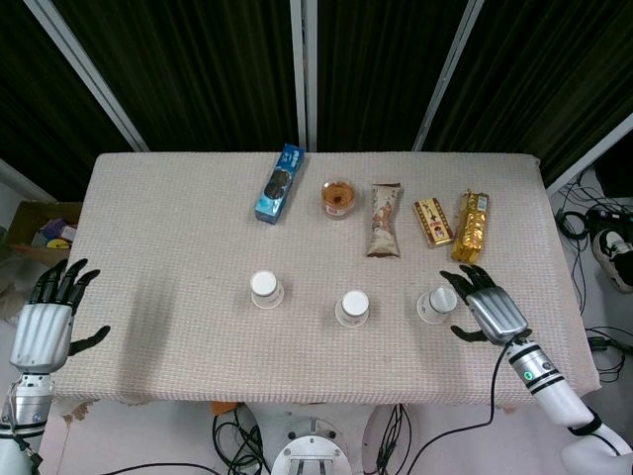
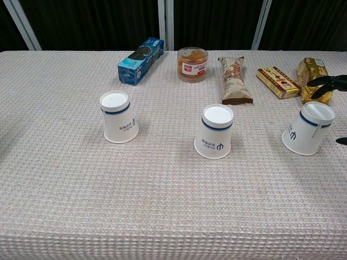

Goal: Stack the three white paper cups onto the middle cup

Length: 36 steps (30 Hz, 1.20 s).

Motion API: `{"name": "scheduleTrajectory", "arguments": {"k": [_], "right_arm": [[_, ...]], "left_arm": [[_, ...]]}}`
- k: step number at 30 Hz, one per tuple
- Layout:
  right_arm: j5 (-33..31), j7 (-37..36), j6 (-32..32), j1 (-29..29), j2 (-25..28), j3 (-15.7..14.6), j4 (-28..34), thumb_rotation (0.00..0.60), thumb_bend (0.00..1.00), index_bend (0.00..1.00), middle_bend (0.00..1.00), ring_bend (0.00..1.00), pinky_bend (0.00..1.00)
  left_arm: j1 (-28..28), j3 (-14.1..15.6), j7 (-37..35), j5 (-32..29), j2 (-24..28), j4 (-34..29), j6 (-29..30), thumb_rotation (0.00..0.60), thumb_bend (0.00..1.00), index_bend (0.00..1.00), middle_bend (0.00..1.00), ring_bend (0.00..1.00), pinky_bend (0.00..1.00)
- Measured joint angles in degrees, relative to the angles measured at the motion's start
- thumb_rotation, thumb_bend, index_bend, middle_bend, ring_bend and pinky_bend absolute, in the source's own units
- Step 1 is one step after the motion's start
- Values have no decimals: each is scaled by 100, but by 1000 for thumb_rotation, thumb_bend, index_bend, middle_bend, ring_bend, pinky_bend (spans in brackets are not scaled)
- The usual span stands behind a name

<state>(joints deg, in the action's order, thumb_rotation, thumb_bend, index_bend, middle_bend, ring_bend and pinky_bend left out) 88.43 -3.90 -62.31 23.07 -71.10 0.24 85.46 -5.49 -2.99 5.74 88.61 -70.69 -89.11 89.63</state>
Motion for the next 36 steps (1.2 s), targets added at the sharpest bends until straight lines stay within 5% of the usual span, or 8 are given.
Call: {"name": "scheduleTrajectory", "arguments": {"k": [15,23,30,36], "right_arm": [[-115,299,205,230,-232,89,-199,600,271,210,264,33,99],[229,397,87,396,-351,88,-238,600,364,464,482,233,216],[682,216,-554,489,42,257,373,600,362,471,474,233,229],[751,334,-211,1010,268,548,997,600,362,471,464,233,233]], "left_arm": [[-5,5,-63,-115,36,-7,-135,600,0,192,100,47,130],[30,17,-70,-144,89,-49,-127,600,0,192,100,47,130],[90,18,-88,-149,162,-100,-50,600,0,192,100,47,130],[160,44,-121,-171,175,-112,-12,600,0,192,100,47,129]]}}
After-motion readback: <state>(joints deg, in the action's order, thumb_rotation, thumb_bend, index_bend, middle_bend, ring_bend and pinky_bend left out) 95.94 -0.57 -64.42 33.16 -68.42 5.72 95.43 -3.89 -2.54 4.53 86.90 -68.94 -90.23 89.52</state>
